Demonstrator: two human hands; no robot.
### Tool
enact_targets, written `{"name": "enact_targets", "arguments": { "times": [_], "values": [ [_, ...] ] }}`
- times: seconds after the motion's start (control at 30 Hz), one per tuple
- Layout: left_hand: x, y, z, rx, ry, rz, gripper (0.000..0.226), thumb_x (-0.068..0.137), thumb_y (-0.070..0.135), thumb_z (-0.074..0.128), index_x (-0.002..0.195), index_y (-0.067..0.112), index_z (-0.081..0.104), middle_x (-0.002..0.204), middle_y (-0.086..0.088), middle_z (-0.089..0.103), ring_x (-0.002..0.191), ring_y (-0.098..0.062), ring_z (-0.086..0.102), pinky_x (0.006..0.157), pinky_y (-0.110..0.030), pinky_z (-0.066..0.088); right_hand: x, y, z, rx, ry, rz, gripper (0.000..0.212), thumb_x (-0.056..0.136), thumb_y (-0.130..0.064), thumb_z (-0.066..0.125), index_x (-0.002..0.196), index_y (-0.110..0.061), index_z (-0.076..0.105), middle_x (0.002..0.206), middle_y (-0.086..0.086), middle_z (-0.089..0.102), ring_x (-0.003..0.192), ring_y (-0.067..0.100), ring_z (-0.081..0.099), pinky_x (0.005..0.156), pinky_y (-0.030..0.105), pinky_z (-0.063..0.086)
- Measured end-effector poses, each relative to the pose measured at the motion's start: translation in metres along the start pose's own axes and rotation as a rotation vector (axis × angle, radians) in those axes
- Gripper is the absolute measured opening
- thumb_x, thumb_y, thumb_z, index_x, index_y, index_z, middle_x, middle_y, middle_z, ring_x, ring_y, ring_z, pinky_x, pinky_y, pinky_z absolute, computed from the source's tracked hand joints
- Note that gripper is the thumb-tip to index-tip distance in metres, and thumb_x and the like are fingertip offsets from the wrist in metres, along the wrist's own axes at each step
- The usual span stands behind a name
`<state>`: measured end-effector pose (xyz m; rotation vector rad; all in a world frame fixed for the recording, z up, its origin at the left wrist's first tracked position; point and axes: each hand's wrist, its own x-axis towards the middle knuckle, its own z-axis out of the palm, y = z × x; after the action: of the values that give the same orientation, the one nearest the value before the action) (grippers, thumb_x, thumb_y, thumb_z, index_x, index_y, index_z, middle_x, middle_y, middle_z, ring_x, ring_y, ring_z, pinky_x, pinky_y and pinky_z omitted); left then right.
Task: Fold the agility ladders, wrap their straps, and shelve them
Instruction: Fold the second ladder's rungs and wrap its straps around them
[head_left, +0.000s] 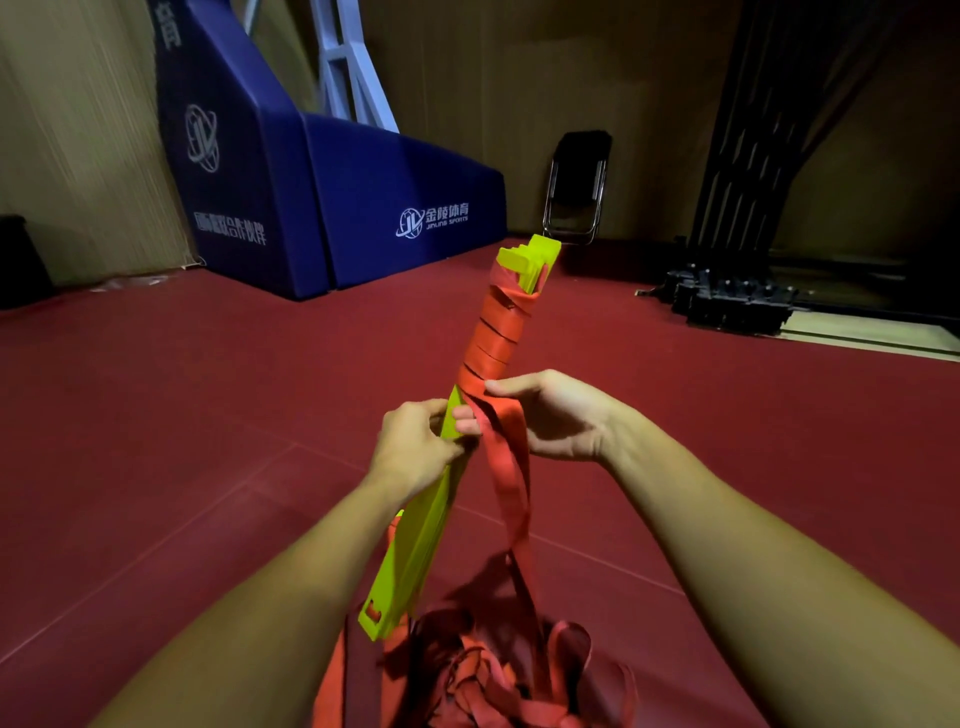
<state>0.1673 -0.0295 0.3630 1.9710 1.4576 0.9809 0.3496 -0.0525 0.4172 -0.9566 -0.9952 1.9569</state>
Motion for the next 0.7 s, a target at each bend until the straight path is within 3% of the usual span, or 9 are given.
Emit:
{"name": "enact_targets", "arguments": {
  "times": [0.1,0.17,0.23,0.3,0.4,0.5,0.6,0.7],
  "values": [
    [0.003,-0.005,-0.002,-0.059,0.003,-0.013,0.024,0.072,0.023,0.082,0.094,0.031,0.075,0.077,0.012,0.075,0.076,-0.005,0.070,0.077,-0.037,0.058,0.002,-0.003,0.000,-0.151,0.112,-0.070,0.015,0.099,-0.011,0.051,0.096,-0.003,0.064,0.086,0.010,0.072,0.071,0.015,0.069,0.064,0.021,0.057],
    [0.004,-0.009,-0.002,-0.081,-0.002,-0.036,0.024,0.072,0.022,0.085,0.091,0.032,0.075,0.081,0.011,0.077,0.083,-0.010,0.073,0.081,-0.039,0.059,0.001,-0.005,0.000,-0.363,0.160,-0.126,0.011,0.099,-0.008,0.053,0.091,-0.005,0.059,0.081,0.007,0.071,0.063,0.010,0.067,0.055,0.016,0.051],
    [0.005,-0.011,-0.002,-0.148,-0.033,-0.076,0.025,0.074,0.015,0.084,0.087,0.032,0.072,0.084,0.008,0.078,0.084,-0.012,0.074,0.083,-0.041,0.059,0.001,-0.004,0.001,-0.516,0.193,-0.195,0.003,0.098,0.001,0.053,0.098,-0.002,0.054,0.072,0.006,0.069,0.053,0.007,0.062,0.046,0.015,0.044],
    [0.005,-0.009,-0.002,-0.215,-0.066,-0.116,0.030,0.075,0.006,0.082,0.090,0.029,0.070,0.086,0.004,0.078,0.085,-0.017,0.074,0.085,-0.043,0.059,0.006,-0.002,0.000,-0.611,0.262,-0.273,0.015,0.096,0.006,0.052,0.105,-0.004,0.046,0.070,0.009,0.066,0.050,0.010,0.057,0.047,0.020,0.042],
    [0.003,-0.003,0.000,-0.359,-0.125,-0.112,0.040,0.080,-0.006,0.074,0.108,0.020,0.065,0.088,-0.002,0.074,0.082,-0.019,0.071,0.077,-0.032,0.058,0.012,0.002,-0.002,-0.821,0.330,-0.364,0.010,0.098,-0.002,0.052,0.108,0.000,0.051,0.068,0.005,0.061,0.052,0.013,0.052,0.050,0.022,0.041],
    [0.001,0.000,-0.003,-0.484,-0.197,-0.082,0.045,0.087,-0.010,0.065,0.120,0.022,0.063,0.096,-0.003,0.072,0.081,-0.010,0.067,0.072,-0.021,0.055,0.013,0.005,-0.001,-0.997,0.336,-0.428,0.021,0.102,-0.013,0.050,0.088,-0.003,0.061,0.063,0.003,0.058,0.053,0.015,0.052,0.055,0.028,0.042],
    [0.000,-0.001,-0.006,-0.534,-0.287,-0.023,0.047,0.089,-0.005,0.064,0.125,0.025,0.061,0.102,0.004,0.071,0.087,-0.005,0.063,0.078,-0.019,0.051,0.016,0.008,-0.001,-1.048,0.364,-0.539,0.034,0.102,-0.019,0.050,0.068,-0.016,0.053,0.059,-0.001,0.058,0.052,0.016,0.054,0.058,0.028,0.043],
    [-0.001,0.006,0.000,-0.417,-0.259,0.059,0.034,0.083,-0.003,0.073,0.110,0.016,0.066,0.093,0.007,0.072,0.080,-0.001,0.063,0.077,-0.019,0.050,0.019,0.008,0.004,-1.007,0.387,-0.607,0.037,0.101,-0.024,0.053,0.064,-0.019,0.053,0.053,-0.003,0.057,0.045,0.013,0.053,0.052,0.024,0.041]
  ]
}}
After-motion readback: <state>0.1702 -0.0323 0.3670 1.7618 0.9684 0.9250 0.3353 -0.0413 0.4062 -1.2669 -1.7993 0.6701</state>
